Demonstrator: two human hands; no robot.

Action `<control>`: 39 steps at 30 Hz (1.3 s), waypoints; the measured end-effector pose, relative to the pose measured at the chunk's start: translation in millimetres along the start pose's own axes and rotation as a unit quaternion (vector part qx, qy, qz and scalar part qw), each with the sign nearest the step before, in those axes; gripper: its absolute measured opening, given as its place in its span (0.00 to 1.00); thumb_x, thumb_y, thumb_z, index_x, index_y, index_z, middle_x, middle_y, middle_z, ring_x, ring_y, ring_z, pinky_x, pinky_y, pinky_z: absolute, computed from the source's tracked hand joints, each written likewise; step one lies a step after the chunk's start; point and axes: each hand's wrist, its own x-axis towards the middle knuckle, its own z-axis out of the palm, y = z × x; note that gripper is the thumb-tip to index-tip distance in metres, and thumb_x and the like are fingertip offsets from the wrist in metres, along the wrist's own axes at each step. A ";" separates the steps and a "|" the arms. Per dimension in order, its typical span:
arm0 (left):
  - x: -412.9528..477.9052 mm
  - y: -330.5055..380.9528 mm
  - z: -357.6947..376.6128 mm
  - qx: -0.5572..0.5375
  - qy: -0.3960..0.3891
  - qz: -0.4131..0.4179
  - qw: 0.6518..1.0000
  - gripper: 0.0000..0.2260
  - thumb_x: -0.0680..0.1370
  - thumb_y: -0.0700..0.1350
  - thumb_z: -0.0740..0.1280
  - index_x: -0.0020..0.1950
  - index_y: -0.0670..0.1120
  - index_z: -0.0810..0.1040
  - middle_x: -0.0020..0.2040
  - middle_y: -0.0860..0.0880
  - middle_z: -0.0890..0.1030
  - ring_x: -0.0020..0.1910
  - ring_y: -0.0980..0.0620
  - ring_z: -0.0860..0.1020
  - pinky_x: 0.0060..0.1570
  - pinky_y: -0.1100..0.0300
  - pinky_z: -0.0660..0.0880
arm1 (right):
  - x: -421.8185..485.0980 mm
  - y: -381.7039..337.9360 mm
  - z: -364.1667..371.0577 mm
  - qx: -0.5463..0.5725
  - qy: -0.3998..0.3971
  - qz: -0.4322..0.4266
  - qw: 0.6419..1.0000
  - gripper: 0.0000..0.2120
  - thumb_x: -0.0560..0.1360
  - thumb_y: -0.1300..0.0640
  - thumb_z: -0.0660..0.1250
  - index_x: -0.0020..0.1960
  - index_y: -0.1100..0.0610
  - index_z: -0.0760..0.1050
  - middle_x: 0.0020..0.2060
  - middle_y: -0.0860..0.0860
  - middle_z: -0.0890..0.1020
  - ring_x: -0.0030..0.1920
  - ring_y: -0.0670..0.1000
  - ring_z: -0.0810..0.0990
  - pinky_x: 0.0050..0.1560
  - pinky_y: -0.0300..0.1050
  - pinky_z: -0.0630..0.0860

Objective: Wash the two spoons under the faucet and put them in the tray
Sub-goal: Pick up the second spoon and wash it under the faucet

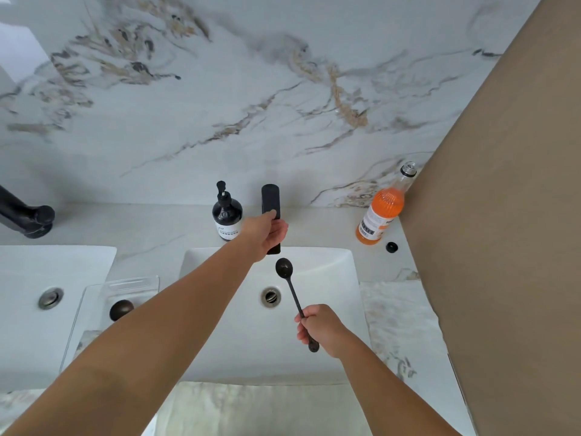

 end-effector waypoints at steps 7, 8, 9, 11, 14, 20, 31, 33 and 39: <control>-1.3 12.5 7.0 -0.023 -0.001 0.028 0.999 0.08 0.80 0.41 0.66 0.44 0.37 0.76 0.37 0.43 0.81 0.24 0.55 0.81 0.28 0.65 0.81 | 3.3 -1.4 -4.2 0.000 -0.026 -0.014 1.000 0.14 0.77 0.70 0.52 0.47 0.63 0.76 0.35 0.56 0.78 0.36 0.56 0.79 0.40 0.45 0.77; -2.4 12.3 6.1 -0.019 -0.010 0.025 0.999 0.09 0.81 0.42 0.66 0.46 0.37 0.77 0.37 0.44 0.81 0.27 0.54 0.81 0.29 0.64 0.81 | 3.7 -2.1 -4.0 -0.001 -0.029 -0.017 0.999 0.14 0.77 0.70 0.52 0.47 0.63 0.76 0.35 0.56 0.78 0.36 0.56 0.79 0.40 0.45 0.77; -3.3 11.5 4.2 -0.012 -0.021 0.022 0.999 0.10 0.81 0.44 0.65 0.48 0.36 0.78 0.38 0.43 0.82 0.31 0.53 0.82 0.30 0.64 0.81 | 4.1 -3.0 -3.9 -0.002 -0.032 -0.021 0.999 0.14 0.77 0.70 0.52 0.46 0.63 0.76 0.35 0.56 0.78 0.36 0.56 0.79 0.39 0.45 0.77; -3.0 7.5 -4.4 0.002 -0.033 0.027 0.999 0.17 0.82 0.51 0.63 0.49 0.36 0.80 0.38 0.44 0.84 0.33 0.51 0.82 0.30 0.63 0.81 | 4.3 -4.5 -3.2 -0.004 -0.040 -0.025 0.999 0.14 0.77 0.69 0.52 0.46 0.63 0.76 0.35 0.56 0.78 0.36 0.56 0.79 0.38 0.44 0.77; 1.7 1.4 -26.6 0.005 0.002 0.047 0.999 0.22 0.81 0.56 0.61 0.47 0.38 0.81 0.40 0.44 0.84 0.32 0.50 0.80 0.30 0.62 0.79 | 5.0 -6.2 -2.1 -0.006 -0.053 -0.028 0.998 0.13 0.77 0.69 0.53 0.46 0.63 0.76 0.35 0.56 0.78 0.35 0.55 0.79 0.36 0.43 0.76; 15.0 -7.6 -61.0 0.035 0.119 0.059 0.990 0.10 0.80 0.44 0.65 0.45 0.38 0.80 0.40 0.43 0.82 0.28 0.50 0.78 0.27 0.63 0.78 | 6.9 -8.1 0.7 0.003 -0.061 -0.029 0.998 0.13 0.78 0.70 0.53 0.46 0.64 0.76 0.35 0.57 0.77 0.35 0.57 0.78 0.36 0.44 0.76; 19.8 -76.5 -66.8 0.094 -0.031 -0.125 0.987 0.09 0.82 0.46 0.64 0.57 0.43 0.78 0.51 0.45 0.85 0.46 0.46 0.84 0.42 0.56 0.78 | 9.9 -16.1 6.3 0.010 -0.079 -0.029 0.996 0.14 0.79 0.69 0.53 0.44 0.63 0.76 0.34 0.58 0.78 0.34 0.56 0.79 0.35 0.44 0.76; 24.5 -81.6 -64.0 0.086 -0.013 -0.107 0.990 0.08 0.82 0.45 0.64 0.55 0.42 0.77 0.48 0.45 0.85 0.43 0.47 0.84 0.43 0.57 0.78 | 9.9 -17.2 5.7 0.001 -0.075 -0.030 0.997 0.13 0.79 0.69 0.53 0.45 0.63 0.76 0.34 0.57 0.78 0.34 0.55 0.79 0.35 0.43 0.76; 34.9 -81.0 -62.8 0.086 -0.016 -0.085 0.992 0.08 0.82 0.39 0.63 0.58 0.39 0.77 0.43 0.42 0.85 0.36 0.51 0.85 0.43 0.56 0.79 | 11.2 -17.9 4.4 -0.011 -0.053 -0.034 0.998 0.14 0.78 0.70 0.53 0.45 0.62 0.77 0.34 0.56 0.78 0.35 0.55 0.79 0.38 0.44 0.78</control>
